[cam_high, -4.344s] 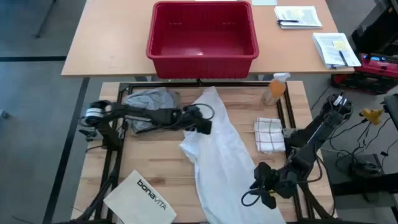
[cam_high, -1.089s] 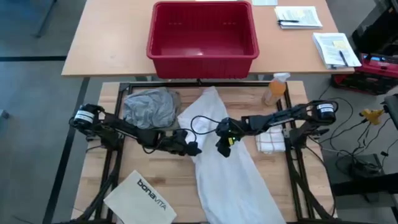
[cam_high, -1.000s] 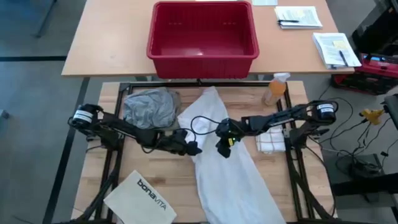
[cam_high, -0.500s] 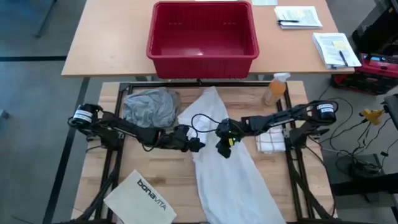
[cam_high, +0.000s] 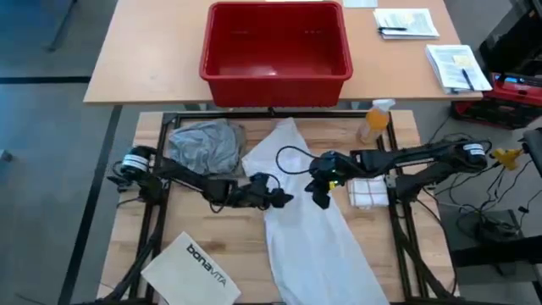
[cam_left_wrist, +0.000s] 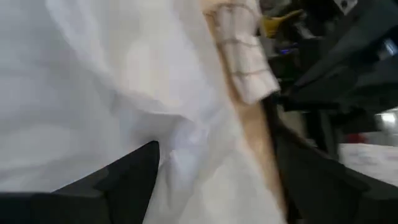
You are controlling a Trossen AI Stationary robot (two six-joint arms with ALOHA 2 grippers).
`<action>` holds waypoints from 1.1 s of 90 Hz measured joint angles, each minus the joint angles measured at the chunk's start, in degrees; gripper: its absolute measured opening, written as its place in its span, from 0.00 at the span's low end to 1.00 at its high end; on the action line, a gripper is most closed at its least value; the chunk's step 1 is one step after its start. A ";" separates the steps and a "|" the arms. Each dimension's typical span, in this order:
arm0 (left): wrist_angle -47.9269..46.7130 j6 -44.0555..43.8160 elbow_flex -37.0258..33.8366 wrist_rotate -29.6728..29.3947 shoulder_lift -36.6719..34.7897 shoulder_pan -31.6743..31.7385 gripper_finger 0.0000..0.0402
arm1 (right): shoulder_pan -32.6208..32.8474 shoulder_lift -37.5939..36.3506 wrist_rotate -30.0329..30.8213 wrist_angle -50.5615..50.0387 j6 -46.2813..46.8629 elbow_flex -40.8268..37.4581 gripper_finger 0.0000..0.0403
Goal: Fold laundry
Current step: Fold the white long sleeve shirt
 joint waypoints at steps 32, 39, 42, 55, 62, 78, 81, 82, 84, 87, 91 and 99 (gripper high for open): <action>-9.94 6.33 13.73 5.50 2.34 -0.23 0.77 | -0.14 -5.36 0.44 -4.90 -0.83 -1.44 0.00; -13.75 7.84 14.46 3.54 -0.32 -0.46 0.77 | -0.16 -4.47 0.44 -3.68 -2.36 -1.76 0.00; -16.55 7.89 14.39 1.77 -1.92 -0.60 0.77 | -0.16 -3.82 0.42 -2.74 -3.17 -1.76 0.00; -26.87 7.72 9.98 -5.16 -8.61 -1.58 0.77 | 0.53 -0.36 -0.96 3.97 -9.90 -1.89 0.01; -27.04 7.02 5.83 -4.72 -11.76 -1.79 0.77 | 1.05 2.16 0.63 7.33 -13.66 -1.87 0.06; -24.94 0.83 -5.76 -4.19 -15.68 -2.05 0.77 | -0.12 10.70 3.20 17.09 -10.79 -1.87 0.28; -23.34 -0.21 -7.97 -4.04 -15.94 -1.79 0.77 | -0.29 12.51 4.86 19.33 -7.44 -1.87 0.33; -22.46 -0.44 -8.63 -4.03 -16.00 -1.70 0.77 | -0.34 13.15 5.38 19.92 -6.24 -1.87 0.34; -20.56 -0.85 -9.86 -4.01 -16.17 -1.47 0.77 | -0.47 14.26 6.36 20.88 -4.02 -1.87 0.36; -17.95 -1.38 -11.34 -4.04 -16.36 -1.25 0.77 | -0.61 15.96 7.61 22.15 -2.19 -1.87 0.38; -15.14 -2.72 -13.25 -4.06 -16.49 -1.02 0.77 | -0.68 18.45 8.46 24.58 -0.97 -1.87 0.39; -13.28 -3.39 -15.52 -4.05 -15.84 -0.89 0.77 | -0.63 22.76 8.39 29.32 0.39 -1.87 0.35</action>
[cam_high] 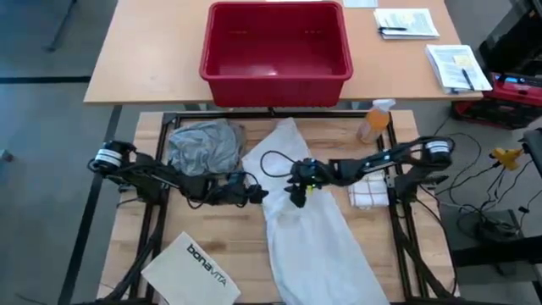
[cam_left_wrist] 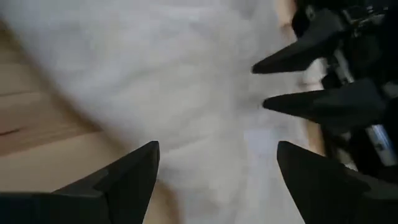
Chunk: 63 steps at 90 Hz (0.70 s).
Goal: Fold laundry
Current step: Fold the white long sleeve shirt
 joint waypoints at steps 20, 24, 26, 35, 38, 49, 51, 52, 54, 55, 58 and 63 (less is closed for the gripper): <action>-4.12 0.11 0.89 2.44 0.77 2.02 0.77 | 0.07 5.52 -6.06 4.01 3.24 0.00 0.12; -6.67 0.10 2.09 2.40 0.77 2.69 0.77 | 0.29 5.38 -8.79 4.10 2.90 0.00 0.08; -7.57 0.15 2.67 2.43 0.76 3.10 0.77 | 0.56 5.13 -9.93 3.93 2.62 0.00 0.06; -11.54 1.98 3.65 4.16 0.89 5.32 0.77 | 1.97 3.97 -13.51 3.36 0.57 0.00 0.01; -12.20 3.45 3.88 5.69 1.07 6.24 0.77 | 2.54 3.43 -13.83 2.90 -0.32 0.00 0.01; -13.01 7.84 6.14 8.30 2.47 8.40 0.77 | 4.28 2.78 -14.34 2.02 -1.44 0.00 0.01; -13.23 8.25 6.49 8.28 2.89 8.57 0.77 | 4.54 2.76 -14.56 1.86 -1.48 0.00 0.01; -13.21 8.39 6.70 8.35 3.12 8.70 0.77 | 4.70 2.72 -14.61 1.87 -1.51 0.00 0.02; -13.11 8.61 7.10 8.42 3.65 8.91 0.77 | 5.08 2.66 -14.64 1.91 -1.66 0.00 0.02; -13.04 8.73 7.27 8.44 3.94 8.99 0.77 | 5.28 2.63 -14.64 1.91 -1.74 0.00 0.02; -13.20 8.94 7.74 8.49 4.75 9.21 0.77 | 5.86 2.53 -14.71 1.32 -2.06 0.00 0.02; -13.43 9.27 8.57 8.57 5.58 9.38 0.77 | 6.67 2.44 -14.82 -1.67 -3.29 0.07 0.02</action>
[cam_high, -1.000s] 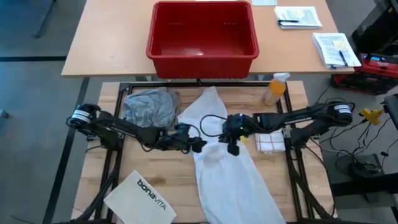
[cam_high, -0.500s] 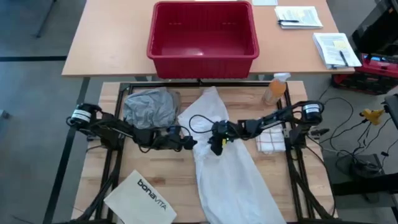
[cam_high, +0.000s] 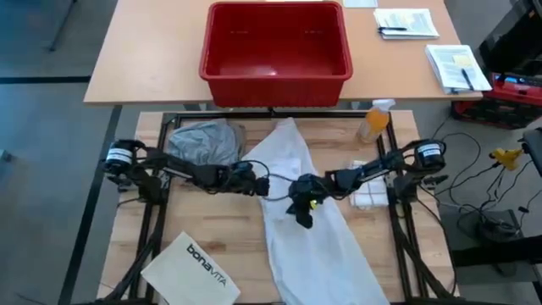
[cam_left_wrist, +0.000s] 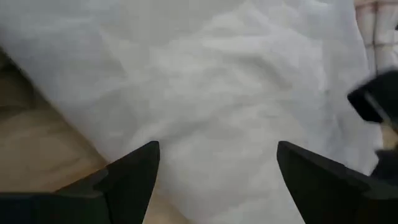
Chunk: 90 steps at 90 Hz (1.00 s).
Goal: Fold laundry
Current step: Fold the white long sleeve shirt
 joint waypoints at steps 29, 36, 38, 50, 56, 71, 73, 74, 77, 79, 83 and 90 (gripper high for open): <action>0.11 2.75 2.00 0.94 0.93 -0.05 0.77 | 1.26 -4.27 5.62 -16.95 -8.63 -0.35 0.02; 0.18 2.75 1.98 0.89 1.26 0.00 0.77 | 1.24 -7.52 6.05 -13.92 -9.25 -0.36 0.02; 0.30 2.75 1.98 0.91 1.42 -0.01 0.77 | 1.24 -8.43 6.22 -12.97 -9.39 -0.23 0.02; 0.81 2.83 2.64 0.89 1.64 -0.28 0.77 | 1.24 -12.00 6.21 -11.19 -10.23 -0.22 0.02; 2.13 3.79 3.41 0.51 1.57 -0.54 0.77 | 1.24 -12.95 6.21 -10.62 -10.48 -0.22 0.02; 3.15 6.93 5.64 -0.75 1.58 -0.51 0.77 | 1.24 -10.46 6.25 -6.20 -12.41 -0.22 0.02; 3.14 7.42 5.91 -0.78 1.81 -0.38 0.77 | 1.24 -9.61 6.24 -5.34 -12.76 -0.22 0.02; 3.15 7.70 6.02 -0.79 1.88 -0.32 0.77 | 1.24 -9.15 6.23 -4.79 -12.82 -0.22 0.02; 3.22 8.64 6.25 -0.76 2.02 -0.18 0.77 | 1.24 -7.73 6.11 -2.71 -12.76 -0.22 0.02; 3.28 9.22 6.31 -0.77 2.21 -0.11 0.77 | 1.24 -6.77 5.86 -1.27 -12.56 -0.22 0.02; 3.35 9.96 6.60 -0.80 2.95 0.02 0.77 | 1.24 -4.67 5.42 1.03 -11.78 -0.24 0.02; 3.35 10.08 6.69 -0.75 4.13 0.27 0.77 | 1.24 -2.02 4.89 3.70 -9.72 -0.22 0.02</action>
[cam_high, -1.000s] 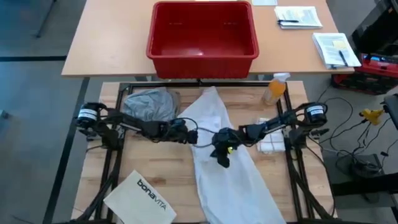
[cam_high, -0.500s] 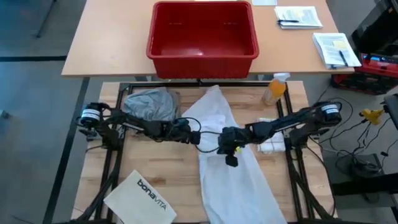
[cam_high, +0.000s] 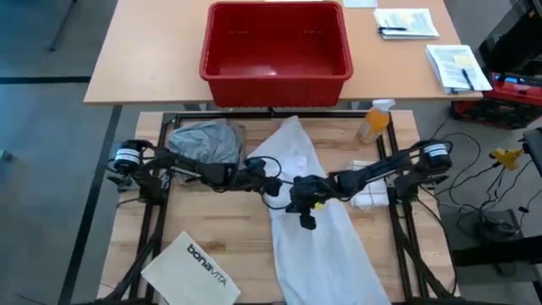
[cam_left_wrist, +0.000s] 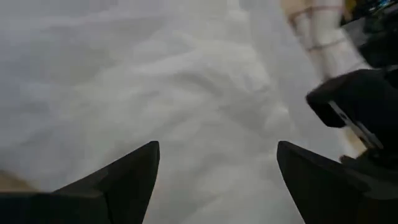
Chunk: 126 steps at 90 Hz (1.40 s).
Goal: Fold laundry
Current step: Fold the white long sleeve shirt
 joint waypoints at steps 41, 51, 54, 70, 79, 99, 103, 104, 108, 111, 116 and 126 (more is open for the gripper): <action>1.76 -0.43 0.80 8.95 6.99 3.08 0.77 | 3.23 3.79 -6.23 1.04 2.05 0.10 0.00; 2.08 0.18 0.76 9.29 6.94 3.83 0.77 | 3.30 3.75 -9.99 -1.86 2.07 0.18 0.00; 2.10 0.28 0.75 9.31 6.86 4.06 0.77 | 2.90 3.71 -11.79 -2.44 2.11 0.12 0.00; 2.44 0.80 0.62 9.30 6.68 4.54 0.77 | 3.17 -0.17 -3.50 2.26 1.30 0.14 0.00; 2.55 0.72 0.58 9.64 6.66 4.56 0.77 | 4.00 -0.37 6.26 8.37 -2.40 0.15 0.00; 2.05 0.89 0.54 11.99 6.43 4.50 0.77 | 3.63 4.62 16.43 10.80 -9.25 2.98 0.00; 0.99 1.69 0.50 12.52 6.13 4.51 0.77 | 3.47 5.30 16.22 10.94 -11.28 3.18 0.00; 1.00 1.95 0.48 12.57 6.13 4.53 0.77 | 3.48 5.54 16.14 11.00 -11.68 3.21 0.00; 1.16 2.71 0.48 12.91 6.13 4.61 0.77 | 3.48 6.61 15.98 11.05 -13.03 3.27 0.00; 1.12 3.69 0.48 13.82 6.13 4.89 0.77 | 3.50 7.26 15.87 10.18 -14.03 3.19 0.00; 0.69 5.98 0.48 16.06 5.97 5.42 0.77 | 3.50 7.73 15.90 9.65 -15.61 3.02 0.00; -0.49 10.40 0.42 18.86 5.33 5.72 0.77 | 3.50 7.60 15.93 12.00 -18.51 3.26 0.00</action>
